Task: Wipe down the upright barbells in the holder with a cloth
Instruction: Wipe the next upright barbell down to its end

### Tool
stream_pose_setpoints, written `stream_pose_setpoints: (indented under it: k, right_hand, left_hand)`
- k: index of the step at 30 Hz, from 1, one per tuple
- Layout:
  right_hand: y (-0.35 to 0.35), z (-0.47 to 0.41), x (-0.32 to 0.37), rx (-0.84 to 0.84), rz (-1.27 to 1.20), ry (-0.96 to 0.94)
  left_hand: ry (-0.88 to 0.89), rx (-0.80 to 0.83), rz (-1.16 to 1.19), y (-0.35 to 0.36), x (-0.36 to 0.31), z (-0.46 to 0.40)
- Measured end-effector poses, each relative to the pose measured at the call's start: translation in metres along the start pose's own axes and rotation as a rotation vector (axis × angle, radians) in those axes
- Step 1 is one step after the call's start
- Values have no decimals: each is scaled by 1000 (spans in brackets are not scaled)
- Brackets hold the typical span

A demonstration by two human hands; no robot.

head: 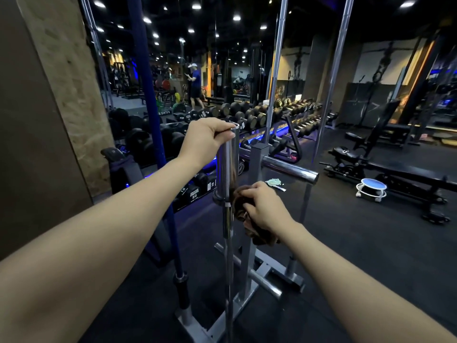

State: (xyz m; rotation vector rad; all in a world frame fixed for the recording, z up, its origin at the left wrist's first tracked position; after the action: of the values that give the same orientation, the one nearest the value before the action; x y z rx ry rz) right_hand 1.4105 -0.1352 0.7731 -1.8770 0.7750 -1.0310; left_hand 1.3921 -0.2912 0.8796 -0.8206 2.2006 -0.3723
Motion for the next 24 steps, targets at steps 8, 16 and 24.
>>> stream_pose_setpoints:
  k: [8, 16, 24]
  right_hand:
    - [-4, 18, 4, -68, -12, 95]
    - [19, 37, 0, -134, -121, 269]
    - [49, 30, 1, -242, -249, 311]
  left_hand:
    - [-24, 113, 18, 5, -2, -2]
    - [-63, 19, 103, -6, 24, 49]
    - [-427, 219, 97, 47, 84, 100]
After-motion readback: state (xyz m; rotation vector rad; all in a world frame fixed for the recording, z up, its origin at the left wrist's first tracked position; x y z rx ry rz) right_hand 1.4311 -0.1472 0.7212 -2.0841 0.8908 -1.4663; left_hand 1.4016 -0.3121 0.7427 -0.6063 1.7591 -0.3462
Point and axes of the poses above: each hand's wrist, its own z-axis away from the middle knuckle, its own y-axis out of the palm, x = y × z, the point moved 2 cm from there along -z, towards the middle knuckle, and after that the axes turned 3 degrees about -y, right-handed, at the moved point
